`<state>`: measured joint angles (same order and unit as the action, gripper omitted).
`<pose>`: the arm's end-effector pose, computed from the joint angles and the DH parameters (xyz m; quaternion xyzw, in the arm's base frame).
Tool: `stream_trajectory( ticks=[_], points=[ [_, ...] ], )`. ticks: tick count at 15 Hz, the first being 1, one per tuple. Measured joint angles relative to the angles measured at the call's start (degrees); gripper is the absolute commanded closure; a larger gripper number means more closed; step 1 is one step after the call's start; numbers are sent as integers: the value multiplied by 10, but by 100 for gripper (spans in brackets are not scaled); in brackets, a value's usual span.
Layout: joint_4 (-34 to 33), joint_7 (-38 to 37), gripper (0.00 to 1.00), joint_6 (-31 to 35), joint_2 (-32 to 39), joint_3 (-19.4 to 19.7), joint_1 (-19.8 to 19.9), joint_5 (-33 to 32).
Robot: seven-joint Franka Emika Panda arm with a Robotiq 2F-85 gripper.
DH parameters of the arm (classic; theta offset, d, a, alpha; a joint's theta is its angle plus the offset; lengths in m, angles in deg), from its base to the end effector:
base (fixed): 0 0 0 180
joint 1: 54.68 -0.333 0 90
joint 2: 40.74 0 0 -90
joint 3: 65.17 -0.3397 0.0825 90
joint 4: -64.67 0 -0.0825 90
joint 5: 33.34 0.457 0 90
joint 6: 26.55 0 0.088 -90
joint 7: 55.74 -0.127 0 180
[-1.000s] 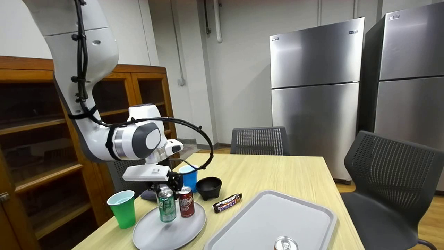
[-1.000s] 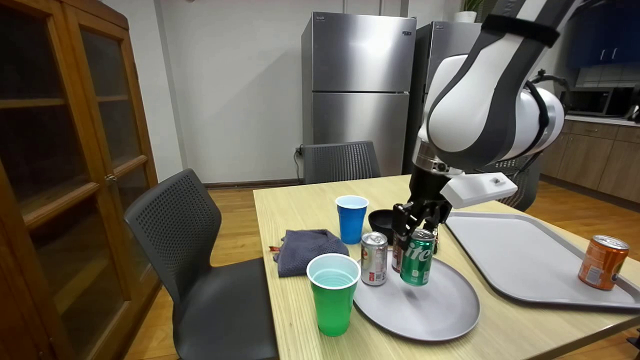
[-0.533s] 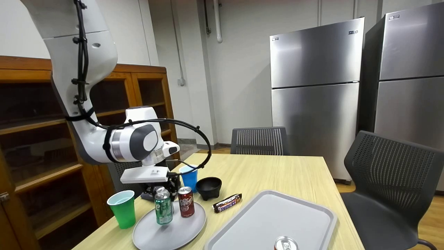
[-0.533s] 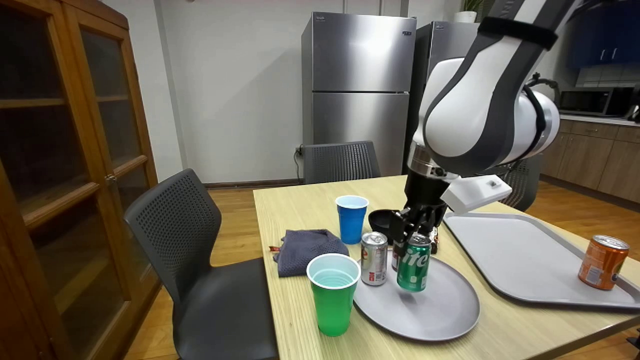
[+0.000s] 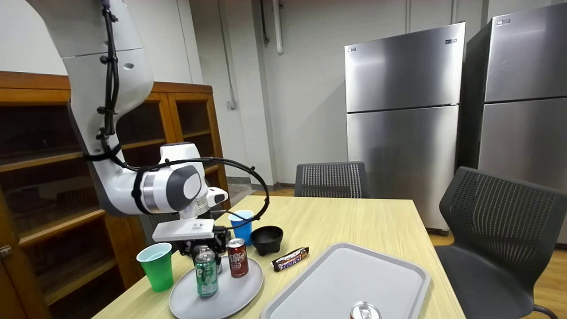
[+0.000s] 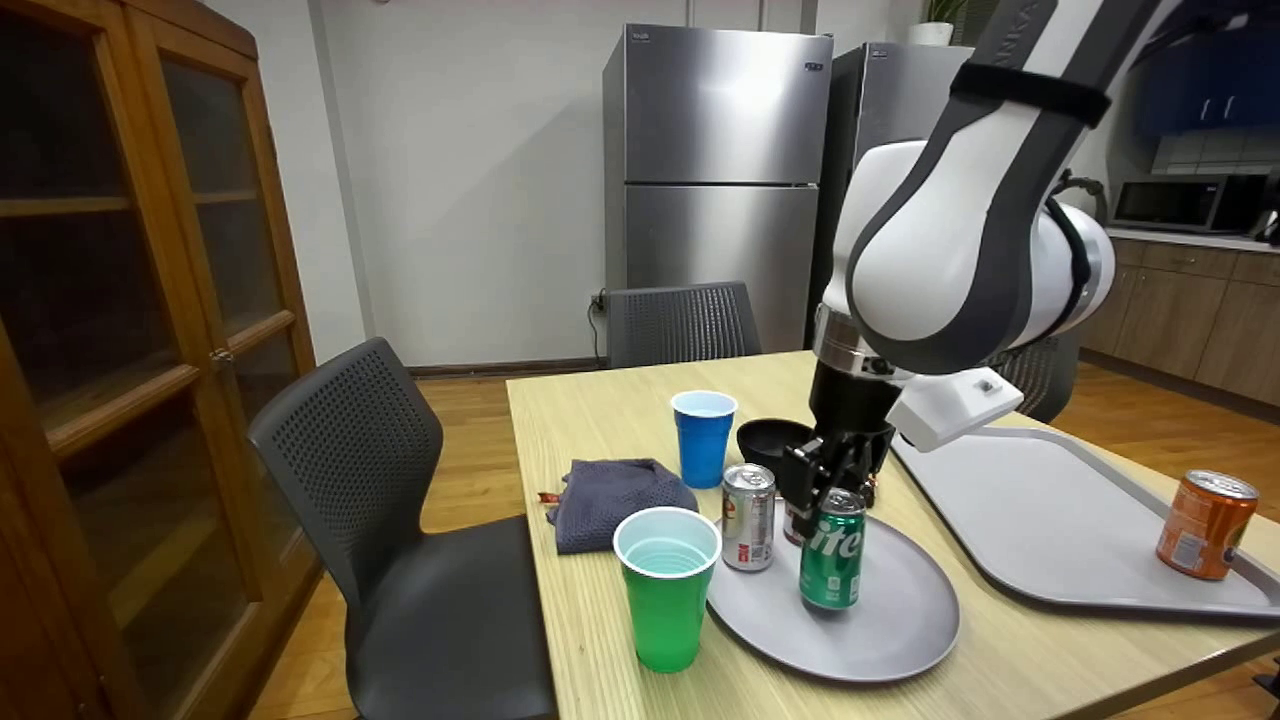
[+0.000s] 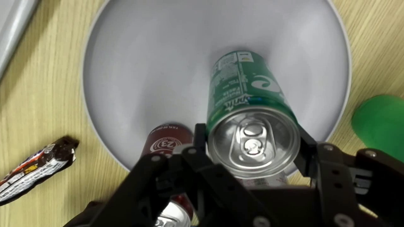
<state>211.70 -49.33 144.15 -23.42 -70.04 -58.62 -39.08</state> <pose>0.4767 0.0847 0.0991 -0.9824 -0.1779 -0.0564 0.0028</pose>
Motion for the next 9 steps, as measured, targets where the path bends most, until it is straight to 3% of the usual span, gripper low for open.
stream_trajectory(
  ticks=[3,4,6,9],
  points=[
    [-1,2,61,0,4,0,0,-3],
    [-2,4,12,0,6,0,0,-4],
    [-2,8,3,0,7,0,0,-4],
    [-8,10,0,-1,4,-1,1,-3]
  ],
)
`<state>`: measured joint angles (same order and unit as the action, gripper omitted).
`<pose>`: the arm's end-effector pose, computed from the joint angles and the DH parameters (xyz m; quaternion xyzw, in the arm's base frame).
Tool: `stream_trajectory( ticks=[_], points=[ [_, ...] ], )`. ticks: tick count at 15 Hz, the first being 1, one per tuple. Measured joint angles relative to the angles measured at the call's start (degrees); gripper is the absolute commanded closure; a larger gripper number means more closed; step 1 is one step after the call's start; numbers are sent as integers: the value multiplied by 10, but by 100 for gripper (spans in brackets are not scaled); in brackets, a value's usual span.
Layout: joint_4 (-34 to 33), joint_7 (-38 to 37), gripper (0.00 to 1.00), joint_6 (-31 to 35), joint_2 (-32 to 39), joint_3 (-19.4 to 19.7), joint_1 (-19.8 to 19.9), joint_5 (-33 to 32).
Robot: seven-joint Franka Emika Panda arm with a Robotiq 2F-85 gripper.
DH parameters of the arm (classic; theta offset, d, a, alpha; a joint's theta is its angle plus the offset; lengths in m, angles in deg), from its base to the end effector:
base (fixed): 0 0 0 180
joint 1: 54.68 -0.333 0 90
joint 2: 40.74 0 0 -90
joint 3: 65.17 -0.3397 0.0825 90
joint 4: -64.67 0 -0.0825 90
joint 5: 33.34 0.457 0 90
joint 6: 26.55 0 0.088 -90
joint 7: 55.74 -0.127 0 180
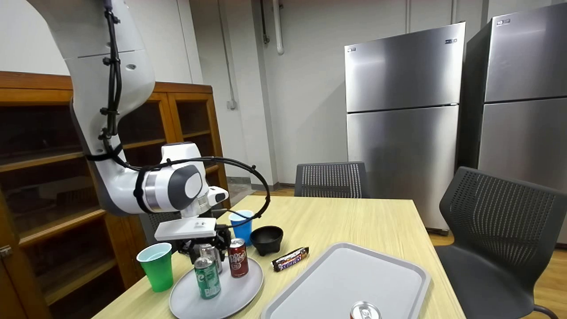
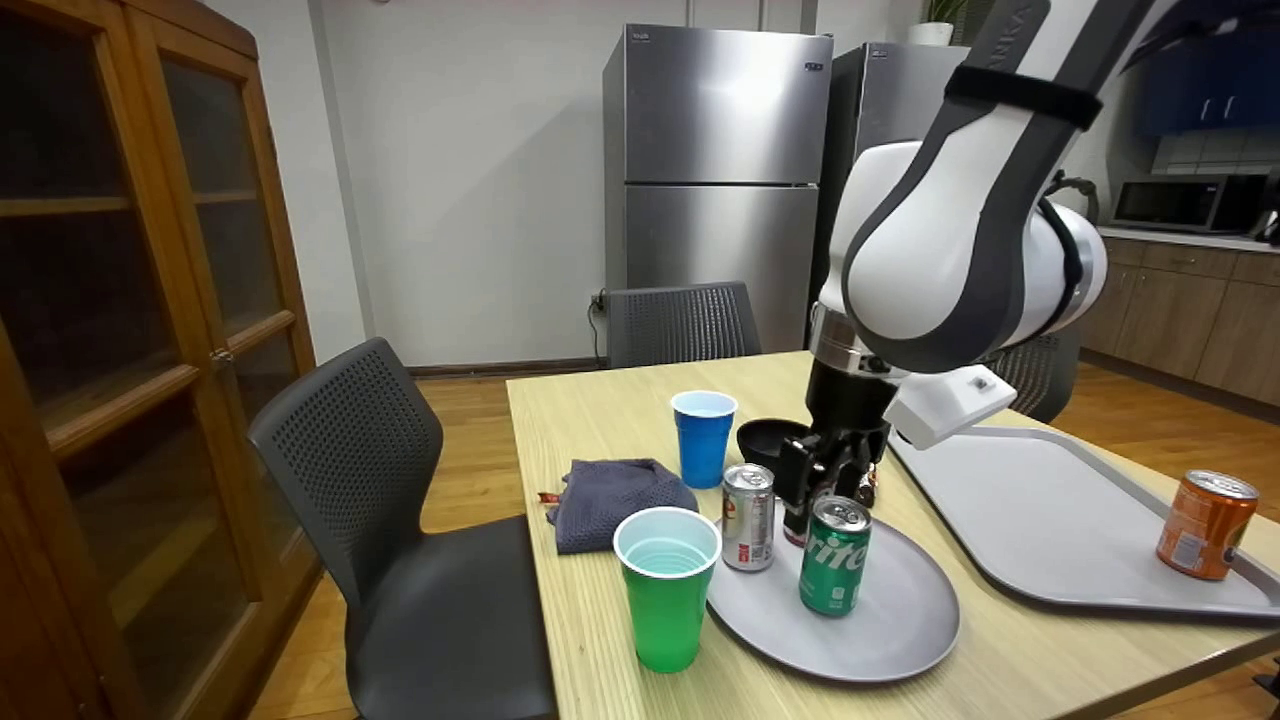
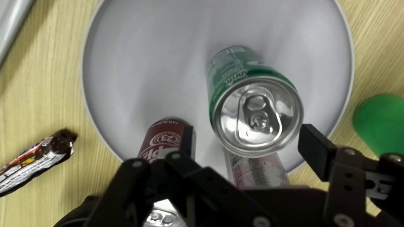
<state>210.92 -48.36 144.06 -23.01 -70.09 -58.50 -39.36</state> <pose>0.4821 0.0853 0.0996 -0.9804 -0.1878 -0.0589 0.0020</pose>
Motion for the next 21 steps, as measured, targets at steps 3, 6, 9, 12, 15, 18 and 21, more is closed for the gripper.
stream_trajectory(
  ticks=[3,6,9,12,15,18,21],
  points=[
    [-7,1,0,-9,-16,-10,12,11],
    [-12,10,0,-26,-41,-18,33,39],
    [-18,24,0,-39,-68,-16,59,70],
    [-30,29,0,-51,-88,6,80,83],
    [-45,29,0,-54,-93,40,98,85],
    [-61,29,0,-55,-93,73,114,85],
    [-74,30,0,-57,-91,100,132,85]
  ],
)
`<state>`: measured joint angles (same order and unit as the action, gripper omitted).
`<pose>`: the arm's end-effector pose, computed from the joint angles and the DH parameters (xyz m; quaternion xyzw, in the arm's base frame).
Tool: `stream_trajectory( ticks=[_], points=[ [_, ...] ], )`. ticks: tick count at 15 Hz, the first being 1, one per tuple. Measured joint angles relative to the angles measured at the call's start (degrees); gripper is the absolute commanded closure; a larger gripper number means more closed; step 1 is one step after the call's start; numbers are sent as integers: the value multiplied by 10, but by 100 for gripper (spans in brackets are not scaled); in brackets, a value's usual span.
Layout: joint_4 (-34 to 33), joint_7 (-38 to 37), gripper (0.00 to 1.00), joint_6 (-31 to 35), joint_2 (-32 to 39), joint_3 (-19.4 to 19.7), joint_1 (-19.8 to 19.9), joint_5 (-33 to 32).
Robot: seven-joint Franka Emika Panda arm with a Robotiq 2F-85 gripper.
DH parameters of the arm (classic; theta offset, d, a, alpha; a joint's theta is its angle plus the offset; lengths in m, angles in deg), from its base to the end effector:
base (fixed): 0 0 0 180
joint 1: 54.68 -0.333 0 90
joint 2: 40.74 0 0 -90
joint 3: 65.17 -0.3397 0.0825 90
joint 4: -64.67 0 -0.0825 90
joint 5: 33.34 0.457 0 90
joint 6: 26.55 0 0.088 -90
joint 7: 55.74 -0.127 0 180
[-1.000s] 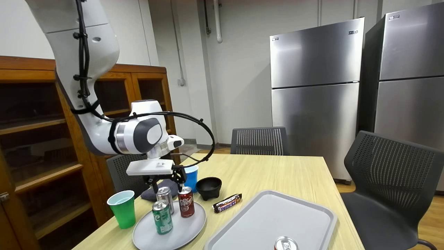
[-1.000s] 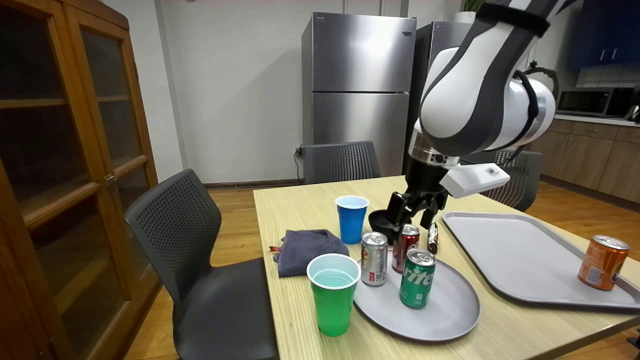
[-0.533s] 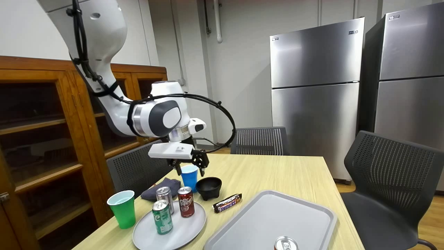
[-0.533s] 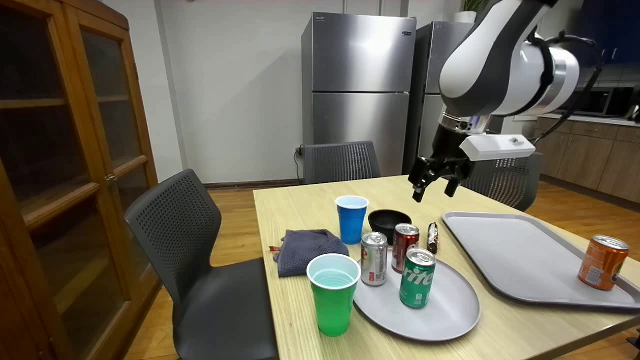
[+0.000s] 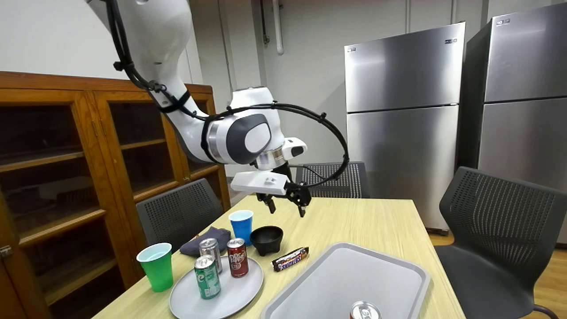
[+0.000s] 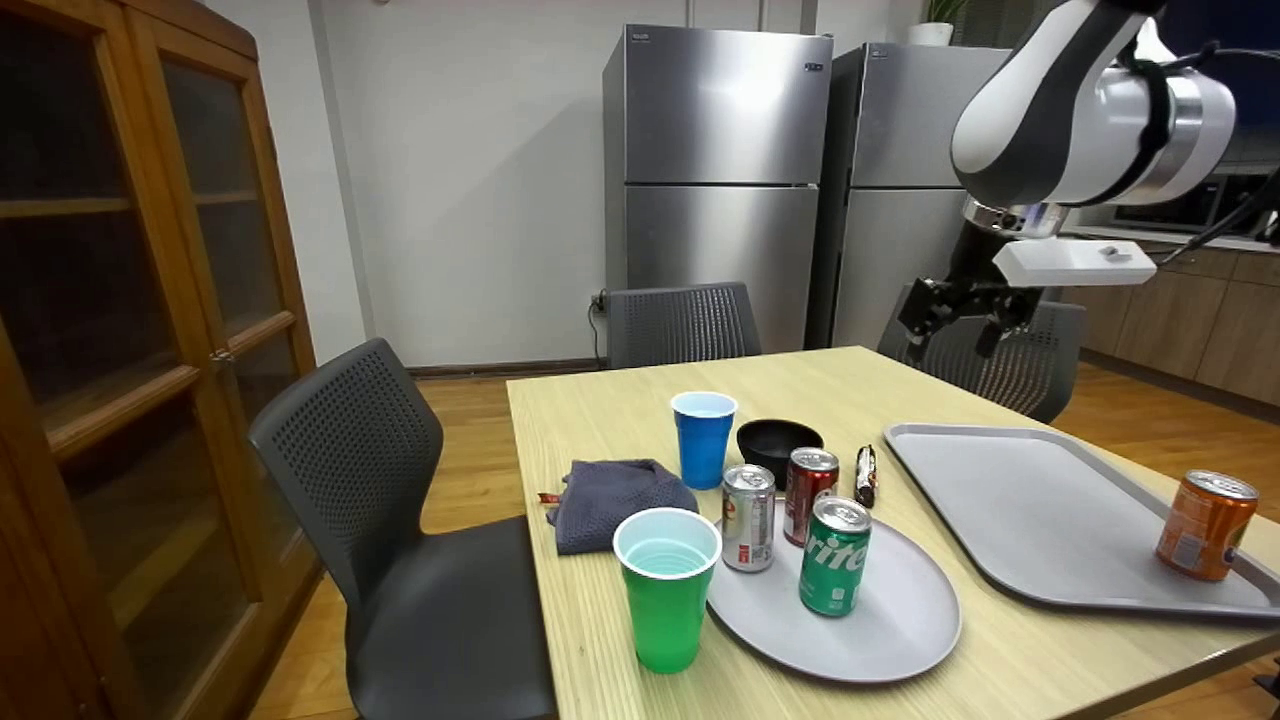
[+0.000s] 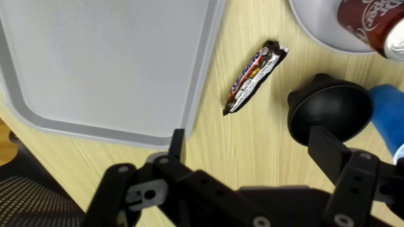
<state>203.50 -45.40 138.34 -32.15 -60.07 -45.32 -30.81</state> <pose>0.5512 -0.1454 0.2215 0.9869 -0.0542 0.1492 0.0303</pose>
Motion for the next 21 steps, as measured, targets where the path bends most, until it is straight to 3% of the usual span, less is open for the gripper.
stream_trajectory(
  ticks=[13,21],
  points=[
    [-43,-17,0,-23,59,99,63,0],
    [-66,-66,0,-32,118,141,67,-3]
  ],
)
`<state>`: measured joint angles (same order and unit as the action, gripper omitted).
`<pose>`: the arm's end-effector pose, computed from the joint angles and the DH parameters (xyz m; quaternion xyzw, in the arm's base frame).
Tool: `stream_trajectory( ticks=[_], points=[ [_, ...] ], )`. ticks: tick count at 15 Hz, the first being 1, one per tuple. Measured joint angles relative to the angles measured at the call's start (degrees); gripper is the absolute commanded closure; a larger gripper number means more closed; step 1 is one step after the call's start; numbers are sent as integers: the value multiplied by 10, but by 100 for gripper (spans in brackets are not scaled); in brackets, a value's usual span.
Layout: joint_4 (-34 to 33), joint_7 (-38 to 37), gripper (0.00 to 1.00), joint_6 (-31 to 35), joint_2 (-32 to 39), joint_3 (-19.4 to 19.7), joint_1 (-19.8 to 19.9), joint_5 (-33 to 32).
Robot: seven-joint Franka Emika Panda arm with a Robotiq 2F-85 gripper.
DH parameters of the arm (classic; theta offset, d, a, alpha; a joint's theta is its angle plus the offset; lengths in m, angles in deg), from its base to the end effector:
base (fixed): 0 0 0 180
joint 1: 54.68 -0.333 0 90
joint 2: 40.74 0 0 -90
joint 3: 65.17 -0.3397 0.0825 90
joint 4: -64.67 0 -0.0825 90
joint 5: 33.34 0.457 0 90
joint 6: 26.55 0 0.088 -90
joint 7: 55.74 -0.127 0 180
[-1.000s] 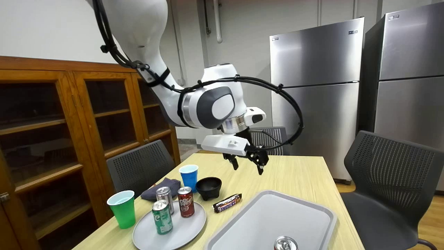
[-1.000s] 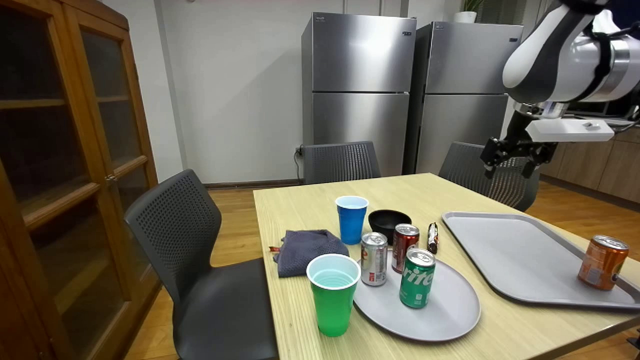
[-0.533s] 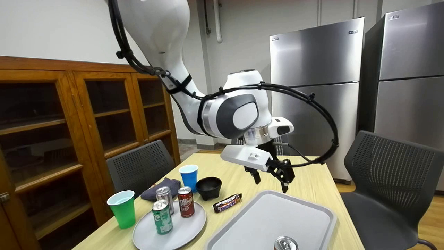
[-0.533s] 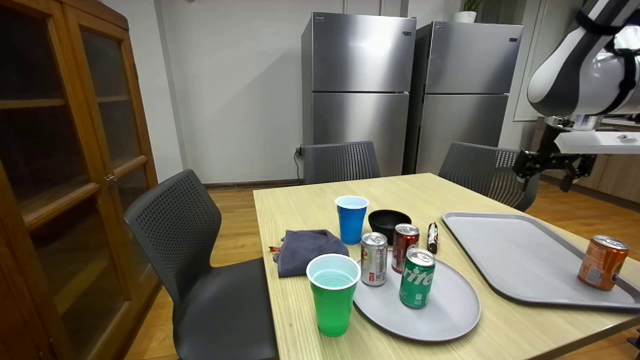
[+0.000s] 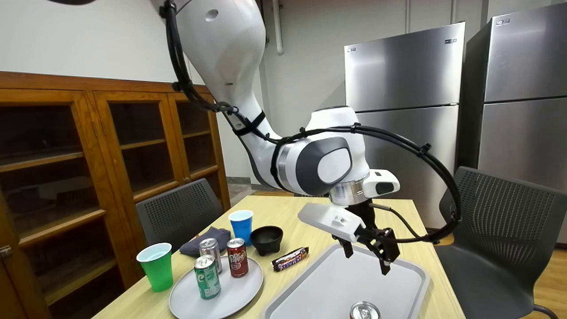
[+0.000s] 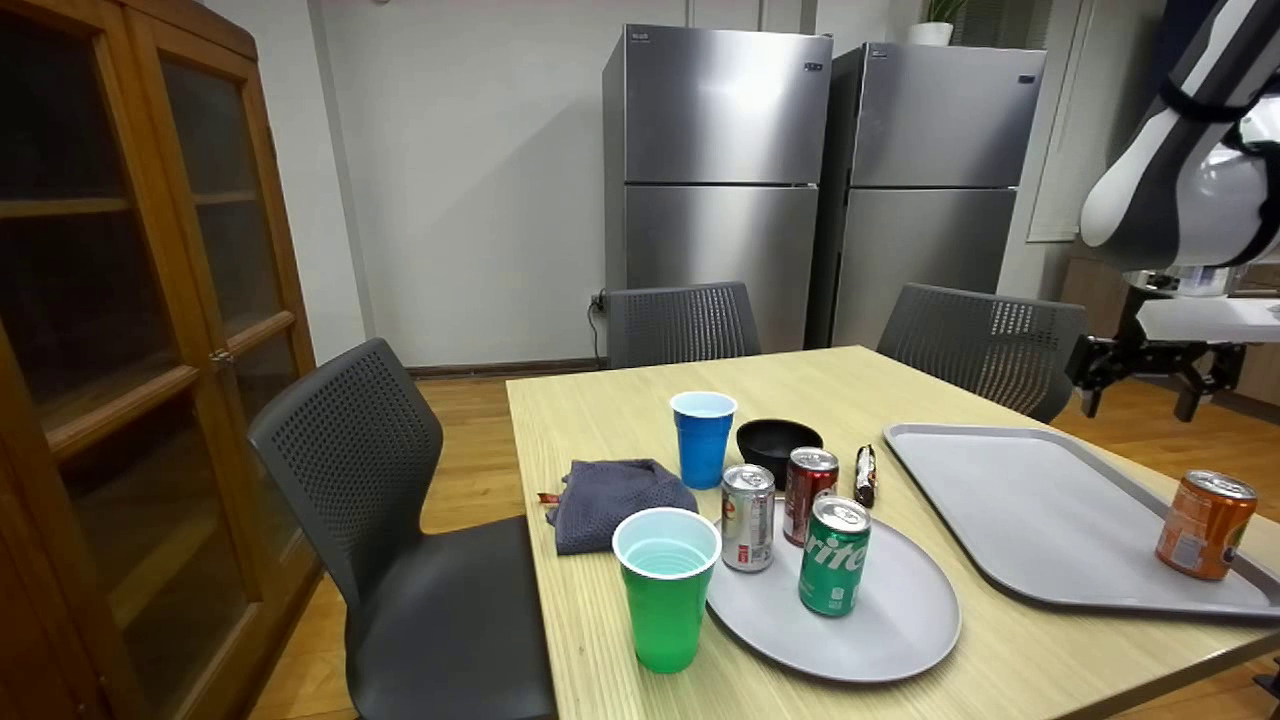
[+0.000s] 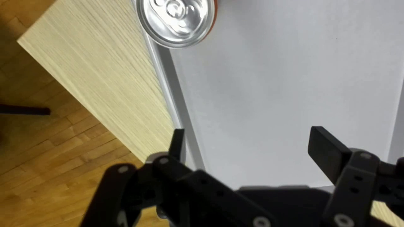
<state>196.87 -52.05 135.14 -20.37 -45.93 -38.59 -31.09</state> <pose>0.4752 -0.3499 0.1558 0.9562 -0.2742 0.0686 0.0758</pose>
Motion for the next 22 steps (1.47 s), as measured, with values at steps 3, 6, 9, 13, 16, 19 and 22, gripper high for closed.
stream_trajectory(
  ticks=[3,6,9,13,16,19,22],
  points=[
    [-10,-21,0,-6,23,13,0,-1],
    [-20,-43,0,-11,48,24,0,-7],
    [-30,-62,0,-23,70,29,0,-7],
    [-35,-86,0,-40,89,30,-2,-7],
    [-36,-103,0,-54,94,33,-3,-7],
    [-35,-118,0,-64,96,39,-3,-7],
    [-33,-128,0,-71,97,44,-3,-7]
  ],
)
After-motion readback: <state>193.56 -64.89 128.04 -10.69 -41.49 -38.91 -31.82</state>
